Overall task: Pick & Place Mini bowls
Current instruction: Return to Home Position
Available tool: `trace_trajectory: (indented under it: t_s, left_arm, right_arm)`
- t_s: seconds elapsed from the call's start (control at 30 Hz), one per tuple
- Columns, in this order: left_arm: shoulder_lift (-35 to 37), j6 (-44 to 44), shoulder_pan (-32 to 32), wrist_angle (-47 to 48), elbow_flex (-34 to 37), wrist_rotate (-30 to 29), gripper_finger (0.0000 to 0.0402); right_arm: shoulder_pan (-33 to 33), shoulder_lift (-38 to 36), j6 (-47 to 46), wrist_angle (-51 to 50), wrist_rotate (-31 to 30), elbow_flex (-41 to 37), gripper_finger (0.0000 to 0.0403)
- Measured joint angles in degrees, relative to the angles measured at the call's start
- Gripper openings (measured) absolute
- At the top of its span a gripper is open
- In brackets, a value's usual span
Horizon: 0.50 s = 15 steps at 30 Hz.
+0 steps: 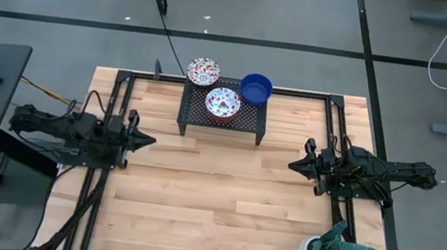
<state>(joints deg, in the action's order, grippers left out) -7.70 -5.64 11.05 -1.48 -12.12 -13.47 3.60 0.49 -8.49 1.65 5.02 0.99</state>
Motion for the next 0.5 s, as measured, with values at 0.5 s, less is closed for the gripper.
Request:
trace_trajectory:
  t_s: [0.5]
  left_arm:
    - [6.23,3.53,0.00,-11.11,11.61,6.47,0.0003]
  right_arm:
    - [0.00,0.00,0.02,0.03,-0.02,0.00,0.0027]
